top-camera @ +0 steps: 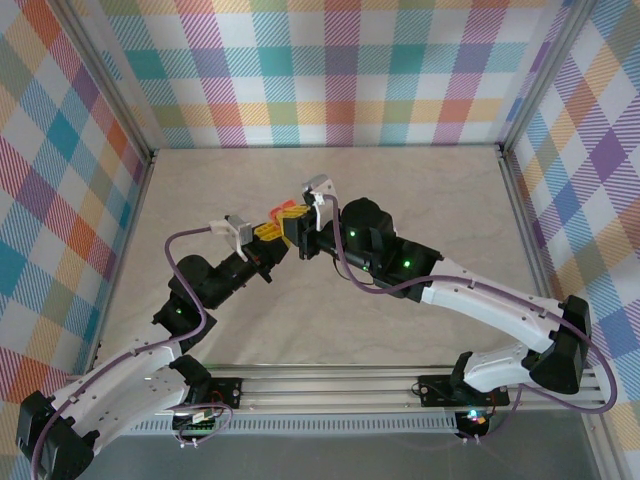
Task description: Insert the wireless bluetooth earbuds into the charging case
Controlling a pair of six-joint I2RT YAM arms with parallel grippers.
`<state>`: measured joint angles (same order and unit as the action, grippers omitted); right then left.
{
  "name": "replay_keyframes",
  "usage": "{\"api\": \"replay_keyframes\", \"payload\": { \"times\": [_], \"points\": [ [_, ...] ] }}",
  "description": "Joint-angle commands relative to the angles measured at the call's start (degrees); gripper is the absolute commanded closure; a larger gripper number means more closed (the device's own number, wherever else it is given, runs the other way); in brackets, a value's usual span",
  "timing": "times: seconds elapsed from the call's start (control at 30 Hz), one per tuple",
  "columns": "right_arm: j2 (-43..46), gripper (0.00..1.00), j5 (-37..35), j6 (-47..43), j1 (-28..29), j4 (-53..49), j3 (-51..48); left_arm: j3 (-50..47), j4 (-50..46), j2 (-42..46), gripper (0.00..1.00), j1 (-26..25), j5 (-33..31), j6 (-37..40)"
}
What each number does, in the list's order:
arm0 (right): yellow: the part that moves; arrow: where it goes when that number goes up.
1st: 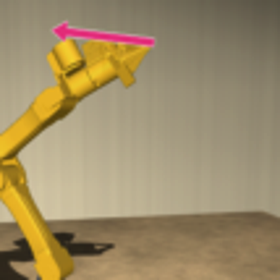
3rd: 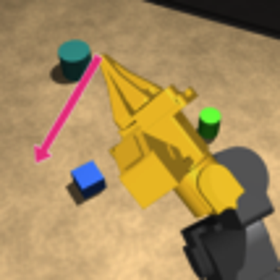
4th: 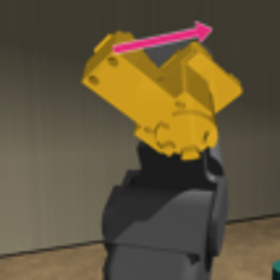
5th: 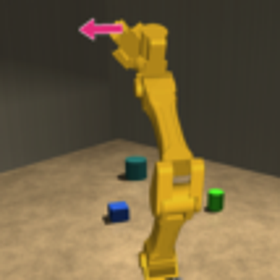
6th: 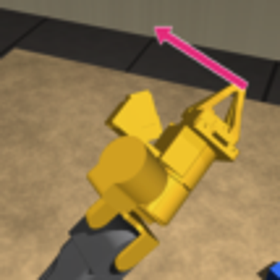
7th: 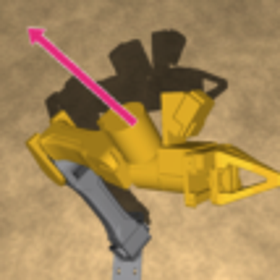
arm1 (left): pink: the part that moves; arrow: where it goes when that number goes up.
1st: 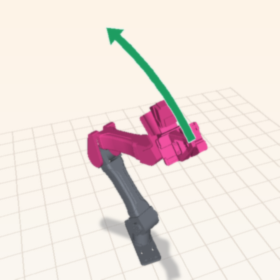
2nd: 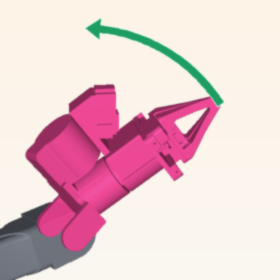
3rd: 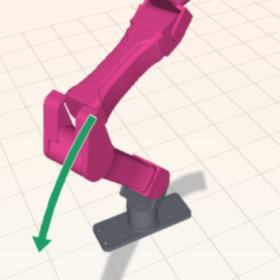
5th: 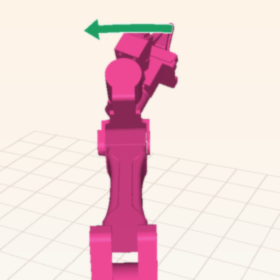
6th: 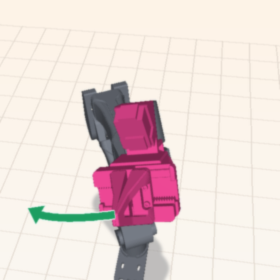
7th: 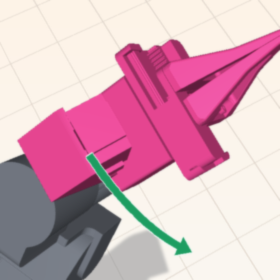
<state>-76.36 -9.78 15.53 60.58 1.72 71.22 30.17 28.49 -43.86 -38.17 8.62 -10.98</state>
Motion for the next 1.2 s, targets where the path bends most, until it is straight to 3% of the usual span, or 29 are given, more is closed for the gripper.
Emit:
{"api": "replay_keyframes", "payload": {
  "times": [0.0, 0.6, 1.17],
  "points": [
    [-0.1, 0.87, 1.9, 2.4, 0.6, 0.8, -1.1, 0.1, 2.6, 0.7, 1.00, -0.7, -0.5, -0.4],
    [-2.2, 0.83, 1.0, 2.8, 0.5, -7.4, -0.3, 0.1, 2.1, 2.5, 1.00, -0.7, -0.5, -0.6],
    [-1.8, 0.74, 1.1, 2.4, 0.6, -7.9, 0.2, -0.1, 1.7, 3.5, 1.00, -0.7, -0.7, -0.5]
  ]
}}
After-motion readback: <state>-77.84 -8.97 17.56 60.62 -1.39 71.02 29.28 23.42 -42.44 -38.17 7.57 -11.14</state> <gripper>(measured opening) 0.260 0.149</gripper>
